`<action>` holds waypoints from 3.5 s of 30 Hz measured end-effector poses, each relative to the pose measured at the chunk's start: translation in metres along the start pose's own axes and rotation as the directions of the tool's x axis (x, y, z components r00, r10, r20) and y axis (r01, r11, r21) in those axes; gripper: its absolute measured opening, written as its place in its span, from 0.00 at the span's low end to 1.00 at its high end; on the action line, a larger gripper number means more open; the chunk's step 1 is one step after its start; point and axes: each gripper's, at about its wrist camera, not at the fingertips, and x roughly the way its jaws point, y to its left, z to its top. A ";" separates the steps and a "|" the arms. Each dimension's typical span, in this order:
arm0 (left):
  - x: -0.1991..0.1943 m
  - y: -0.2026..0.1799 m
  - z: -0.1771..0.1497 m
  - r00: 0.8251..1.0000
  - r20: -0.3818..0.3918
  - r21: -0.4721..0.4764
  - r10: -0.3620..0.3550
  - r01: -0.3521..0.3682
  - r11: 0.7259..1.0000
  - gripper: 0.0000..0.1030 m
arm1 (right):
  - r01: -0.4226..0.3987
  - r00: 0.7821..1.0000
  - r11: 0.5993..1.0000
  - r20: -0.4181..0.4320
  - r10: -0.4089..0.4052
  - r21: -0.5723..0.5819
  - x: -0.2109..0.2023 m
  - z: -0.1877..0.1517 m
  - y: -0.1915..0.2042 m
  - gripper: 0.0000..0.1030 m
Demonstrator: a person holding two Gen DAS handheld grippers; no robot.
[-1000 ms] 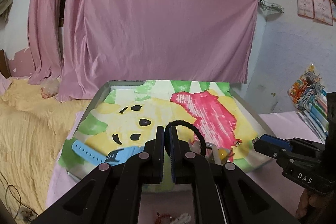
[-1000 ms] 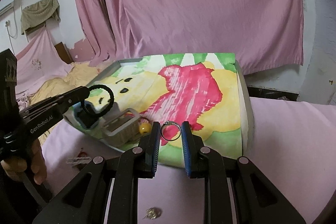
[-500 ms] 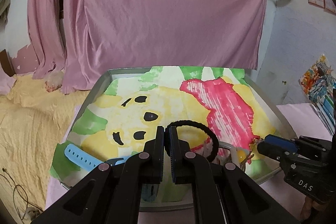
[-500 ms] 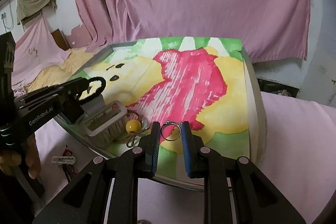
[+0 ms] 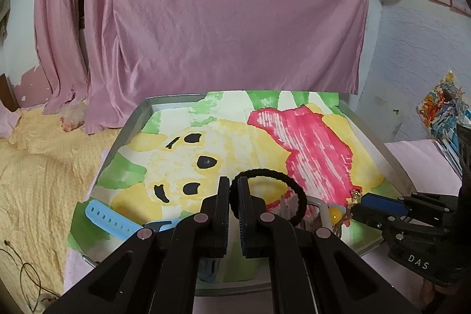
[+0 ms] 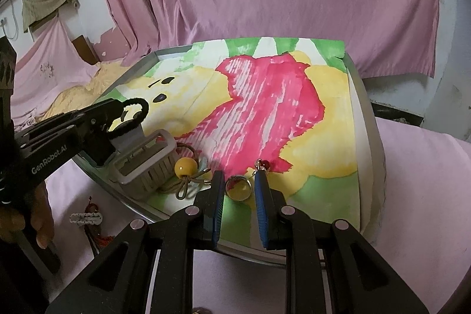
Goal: Organize jewelry
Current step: 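Open both tools to drop the hair tie and silver ring into the tray, then withdraw both tools from the tray toward the remaining items on the table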
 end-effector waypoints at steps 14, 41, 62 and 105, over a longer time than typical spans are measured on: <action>-0.014 -0.001 -0.004 0.999 0.015 -0.022 -0.039 0.040 0.999 0.32 | 0.011 0.991 0.999 0.132 -0.018 0.053 -0.036 -0.010 -0.007 0.32; -0.143 0.022 -0.078 0.925 0.376 -0.057 -0.052 0.079 0.995 0.99 | 0.097 0.845 0.994 0.524 -0.110 0.054 -0.157 -0.091 0.027 0.93; -0.147 0.031 -0.120 0.955 0.296 -0.021 -0.014 0.022 1.000 0.99 | 0.164 0.851 0.986 0.505 -0.148 0.013 -0.161 -0.116 0.042 0.93; -0.067 0.030 -0.092 0.983 -0.144 0.133 -0.118 0.137 0.982 0.45 | 0.023 1.000 1.000 -0.002 -0.023 -0.002 -0.064 -0.081 0.030 0.41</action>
